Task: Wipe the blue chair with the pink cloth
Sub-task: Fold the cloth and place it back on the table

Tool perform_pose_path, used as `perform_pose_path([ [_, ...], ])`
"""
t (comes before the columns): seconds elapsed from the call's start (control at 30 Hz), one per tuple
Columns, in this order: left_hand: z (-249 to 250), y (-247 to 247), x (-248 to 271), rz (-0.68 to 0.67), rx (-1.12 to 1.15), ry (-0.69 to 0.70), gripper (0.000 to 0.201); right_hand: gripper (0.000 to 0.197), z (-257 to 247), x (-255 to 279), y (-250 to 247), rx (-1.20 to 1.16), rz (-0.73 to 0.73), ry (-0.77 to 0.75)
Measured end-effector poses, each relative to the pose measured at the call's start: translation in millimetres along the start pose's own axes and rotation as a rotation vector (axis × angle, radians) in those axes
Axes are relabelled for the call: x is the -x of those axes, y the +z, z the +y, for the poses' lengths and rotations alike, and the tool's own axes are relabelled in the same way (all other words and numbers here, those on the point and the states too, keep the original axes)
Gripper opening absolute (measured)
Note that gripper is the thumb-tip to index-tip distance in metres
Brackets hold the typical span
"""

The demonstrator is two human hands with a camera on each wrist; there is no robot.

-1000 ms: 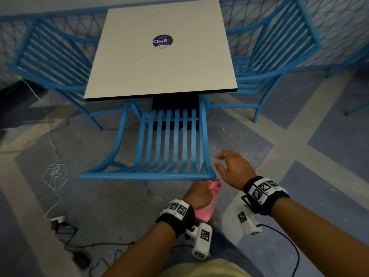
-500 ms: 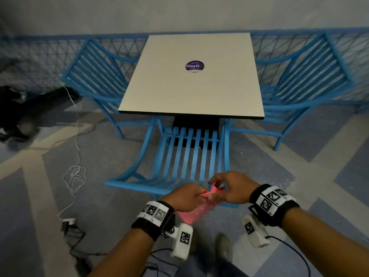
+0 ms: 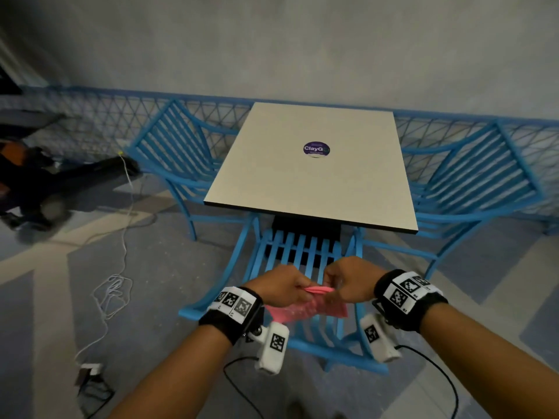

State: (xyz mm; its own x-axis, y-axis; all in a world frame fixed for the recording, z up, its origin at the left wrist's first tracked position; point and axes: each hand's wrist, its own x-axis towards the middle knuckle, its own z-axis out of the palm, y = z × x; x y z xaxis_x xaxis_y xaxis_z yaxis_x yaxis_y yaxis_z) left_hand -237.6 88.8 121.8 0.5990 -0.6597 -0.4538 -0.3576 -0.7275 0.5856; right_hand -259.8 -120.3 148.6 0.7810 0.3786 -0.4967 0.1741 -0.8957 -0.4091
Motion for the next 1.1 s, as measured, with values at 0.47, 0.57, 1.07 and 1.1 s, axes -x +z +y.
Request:
perform_pose_path([
  [0.47,-48.9,-31.9,-45.5,0.137,0.174,-0.138,0.027,0.026,13.6,-47.2,-61.1,0.026,0.064,0.054],
  [0.57,-54.0,-49.9,-71.5,0.155,0.117,-0.168,0.027,0.023,31.0,-70.9,-69.6,0.026,0.096,0.085],
  [1.07,-93.4,-123.9,-230.7,0.125,-0.098,-0.273,0.029,0.012,141.4,-221.3,-94.6,-0.115,0.180,0.326],
  [1.1,-98.1,-127.0,-240.2,0.135,-0.088,-0.276,0.027,0.012,145.9,-229.0,-96.5,-0.139,0.192,0.345],
])
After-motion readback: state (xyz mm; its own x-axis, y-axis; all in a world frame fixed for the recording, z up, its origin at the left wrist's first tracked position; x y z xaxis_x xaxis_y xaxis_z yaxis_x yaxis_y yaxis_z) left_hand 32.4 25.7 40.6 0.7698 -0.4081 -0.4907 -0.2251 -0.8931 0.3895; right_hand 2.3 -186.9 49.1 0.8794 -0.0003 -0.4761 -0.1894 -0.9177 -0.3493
